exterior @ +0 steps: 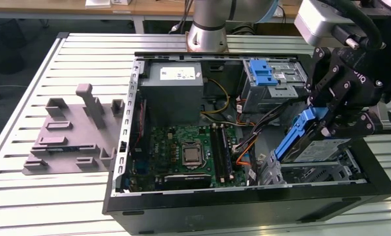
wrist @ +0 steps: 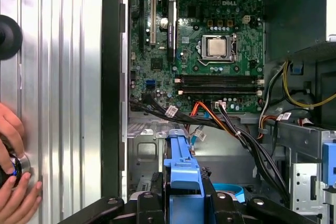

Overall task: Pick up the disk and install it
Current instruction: 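Insert the disk into the insertion slot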

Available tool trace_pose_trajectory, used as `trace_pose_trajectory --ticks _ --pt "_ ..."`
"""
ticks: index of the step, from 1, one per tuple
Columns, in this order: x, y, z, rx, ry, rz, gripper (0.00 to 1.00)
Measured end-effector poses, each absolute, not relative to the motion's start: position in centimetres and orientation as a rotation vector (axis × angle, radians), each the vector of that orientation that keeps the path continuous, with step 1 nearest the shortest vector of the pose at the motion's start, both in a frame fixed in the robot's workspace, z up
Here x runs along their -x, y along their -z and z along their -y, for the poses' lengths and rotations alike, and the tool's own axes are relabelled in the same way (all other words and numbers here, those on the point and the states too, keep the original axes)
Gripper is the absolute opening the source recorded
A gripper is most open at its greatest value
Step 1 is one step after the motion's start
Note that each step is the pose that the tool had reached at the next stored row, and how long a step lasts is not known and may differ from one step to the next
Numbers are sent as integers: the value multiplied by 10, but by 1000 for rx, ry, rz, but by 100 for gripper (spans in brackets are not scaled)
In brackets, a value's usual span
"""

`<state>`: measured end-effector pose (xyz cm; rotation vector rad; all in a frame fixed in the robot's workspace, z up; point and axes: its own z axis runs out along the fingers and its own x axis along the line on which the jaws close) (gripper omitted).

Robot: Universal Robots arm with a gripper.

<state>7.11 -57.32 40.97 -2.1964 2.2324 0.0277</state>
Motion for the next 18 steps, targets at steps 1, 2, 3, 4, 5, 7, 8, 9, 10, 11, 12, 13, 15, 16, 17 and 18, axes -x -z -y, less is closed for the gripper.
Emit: trace_pose_trajectory --ticks 1,2,3,4,5,7,8,9,10,11,12,13,15,16,17,18 --pt "-71 -410 573 2196 -28 -2232 36" --pt "-71 -410 573 2196 -28 -2232 36" --pt "-71 -409 573 2196 -28 -2232 36" --pt "-71 -409 573 2196 -28 -2232 36" --pt "-71 -409 573 2196 -28 -2232 36" --pt "-71 -409 573 2196 -28 -2232 38" --pt "-71 -407 573 2196 -28 -2232 38" --pt "-71 -406 573 2196 -28 -2232 44" --pt "-71 -404 573 2196 -28 -2232 44" --pt "-71 -402 573 2196 -28 -2232 44" --pt "-71 -400 573 2196 -28 -2232 44" --pt "-71 -398 573 2196 -28 -2232 44" --pt "-71 -395 573 2196 -28 -2232 44" --pt "-71 -393 573 2196 -28 -2232 43" --pt "-71 -391 573 2196 -28 -2232 36" --pt "-71 -389 573 2196 -28 -2232 36"
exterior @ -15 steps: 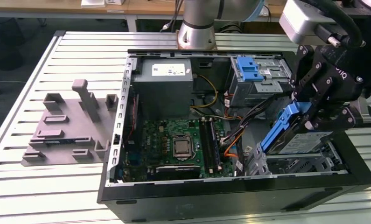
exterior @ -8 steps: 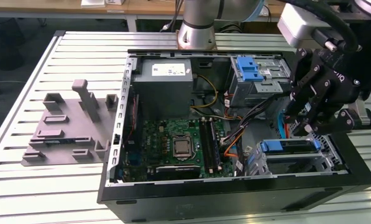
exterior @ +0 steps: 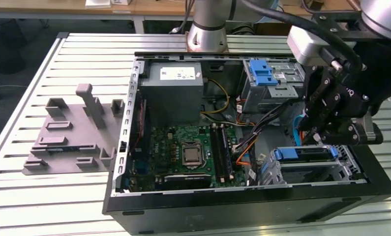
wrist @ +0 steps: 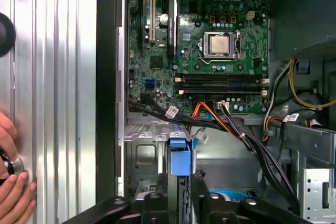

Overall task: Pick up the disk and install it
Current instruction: 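Insert the disk into the insertion slot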

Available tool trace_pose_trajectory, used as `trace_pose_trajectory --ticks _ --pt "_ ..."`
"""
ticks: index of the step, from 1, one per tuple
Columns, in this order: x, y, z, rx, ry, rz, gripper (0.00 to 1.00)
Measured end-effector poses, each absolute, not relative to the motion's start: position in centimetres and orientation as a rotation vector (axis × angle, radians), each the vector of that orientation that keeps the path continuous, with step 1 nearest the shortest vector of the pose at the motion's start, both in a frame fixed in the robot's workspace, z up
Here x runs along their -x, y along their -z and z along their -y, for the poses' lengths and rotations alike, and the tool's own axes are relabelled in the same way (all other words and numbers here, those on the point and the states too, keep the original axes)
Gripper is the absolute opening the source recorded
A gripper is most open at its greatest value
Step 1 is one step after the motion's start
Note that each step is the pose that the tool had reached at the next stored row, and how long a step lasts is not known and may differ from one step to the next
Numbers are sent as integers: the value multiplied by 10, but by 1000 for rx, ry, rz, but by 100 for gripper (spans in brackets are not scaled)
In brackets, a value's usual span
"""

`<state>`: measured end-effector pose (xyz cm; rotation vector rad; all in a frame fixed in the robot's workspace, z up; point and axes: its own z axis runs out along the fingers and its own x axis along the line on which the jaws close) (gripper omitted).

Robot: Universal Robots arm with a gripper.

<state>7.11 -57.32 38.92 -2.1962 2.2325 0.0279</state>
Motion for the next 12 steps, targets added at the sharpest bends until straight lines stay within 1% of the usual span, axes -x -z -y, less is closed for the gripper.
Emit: trace_pose_trajectory --ticks 3,4,5,6,7,12 --pt "-71 -384 573 2196 -28 -2232 19" --pt "-72 -382 573 2196 -28 -2232 19" --pt "-72 -380 573 2196 -28 -2232 13" --pt "-72 -379 573 2196 -28 -2232 13" --pt "-72 -378 573 2196 -28 -2232 11" --pt "-72 -376 573 2196 -28 -2232 11"
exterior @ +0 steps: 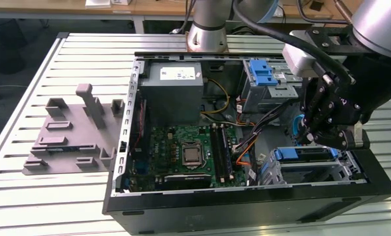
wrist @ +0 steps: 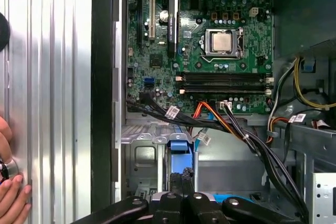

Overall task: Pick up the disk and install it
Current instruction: 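Insert the disk into the insertion slot, then insert the first disk wire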

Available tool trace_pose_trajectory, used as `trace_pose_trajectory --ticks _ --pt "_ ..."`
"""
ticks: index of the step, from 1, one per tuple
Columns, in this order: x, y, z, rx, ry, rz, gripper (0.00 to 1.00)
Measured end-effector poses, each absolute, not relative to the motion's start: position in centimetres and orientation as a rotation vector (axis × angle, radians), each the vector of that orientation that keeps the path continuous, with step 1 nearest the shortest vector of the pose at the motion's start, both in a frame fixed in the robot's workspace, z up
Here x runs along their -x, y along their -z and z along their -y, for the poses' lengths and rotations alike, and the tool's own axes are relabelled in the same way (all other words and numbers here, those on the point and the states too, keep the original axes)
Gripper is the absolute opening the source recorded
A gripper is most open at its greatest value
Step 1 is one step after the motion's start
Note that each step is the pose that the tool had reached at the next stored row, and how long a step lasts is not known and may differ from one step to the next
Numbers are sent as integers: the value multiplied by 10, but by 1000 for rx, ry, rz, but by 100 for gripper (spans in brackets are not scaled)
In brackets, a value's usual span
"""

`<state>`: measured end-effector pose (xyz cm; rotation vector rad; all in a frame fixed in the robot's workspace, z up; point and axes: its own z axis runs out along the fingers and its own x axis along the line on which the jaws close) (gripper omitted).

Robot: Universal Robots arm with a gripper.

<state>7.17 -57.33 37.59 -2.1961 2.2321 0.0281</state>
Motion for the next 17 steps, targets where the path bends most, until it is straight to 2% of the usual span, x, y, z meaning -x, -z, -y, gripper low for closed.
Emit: trace_pose_trajectory --ticks 17 --pt "-72 -365 573 2196 -28 -2232 11"
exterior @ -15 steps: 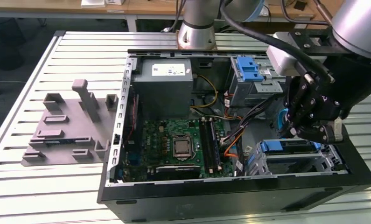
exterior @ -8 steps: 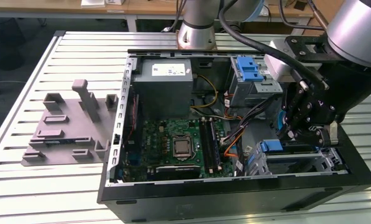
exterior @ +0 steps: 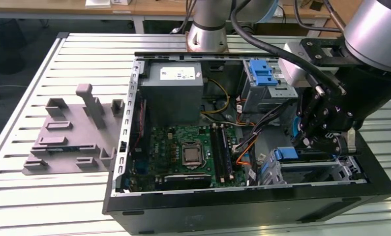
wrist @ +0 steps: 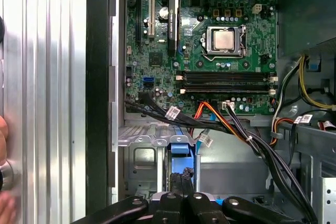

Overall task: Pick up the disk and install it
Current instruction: 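Insert the first disk wire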

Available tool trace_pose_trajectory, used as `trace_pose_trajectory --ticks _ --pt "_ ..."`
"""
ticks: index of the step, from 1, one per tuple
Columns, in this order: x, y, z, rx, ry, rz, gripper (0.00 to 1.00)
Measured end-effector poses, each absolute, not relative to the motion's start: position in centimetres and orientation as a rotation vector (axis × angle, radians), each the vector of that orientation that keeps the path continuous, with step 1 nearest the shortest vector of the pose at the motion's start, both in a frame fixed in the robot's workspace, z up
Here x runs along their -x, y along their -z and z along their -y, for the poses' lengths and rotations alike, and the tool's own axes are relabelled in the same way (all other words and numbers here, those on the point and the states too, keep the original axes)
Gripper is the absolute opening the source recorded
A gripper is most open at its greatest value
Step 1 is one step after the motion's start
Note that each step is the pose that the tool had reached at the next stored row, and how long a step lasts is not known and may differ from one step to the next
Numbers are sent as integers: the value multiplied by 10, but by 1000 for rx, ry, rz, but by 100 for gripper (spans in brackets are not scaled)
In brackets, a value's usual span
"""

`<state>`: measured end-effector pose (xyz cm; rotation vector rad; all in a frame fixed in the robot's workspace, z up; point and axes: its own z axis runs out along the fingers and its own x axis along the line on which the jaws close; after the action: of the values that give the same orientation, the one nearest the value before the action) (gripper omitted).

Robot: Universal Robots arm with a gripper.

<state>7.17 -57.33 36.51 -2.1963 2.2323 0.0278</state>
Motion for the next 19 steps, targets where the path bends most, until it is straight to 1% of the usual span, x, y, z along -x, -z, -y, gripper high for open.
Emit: trace_pose_trajectory --ticks 8,19 --pt "-77 -365 573 2196 -28 -2232 11" --pt "-115 -365 573 2196 -28 -2232 11"
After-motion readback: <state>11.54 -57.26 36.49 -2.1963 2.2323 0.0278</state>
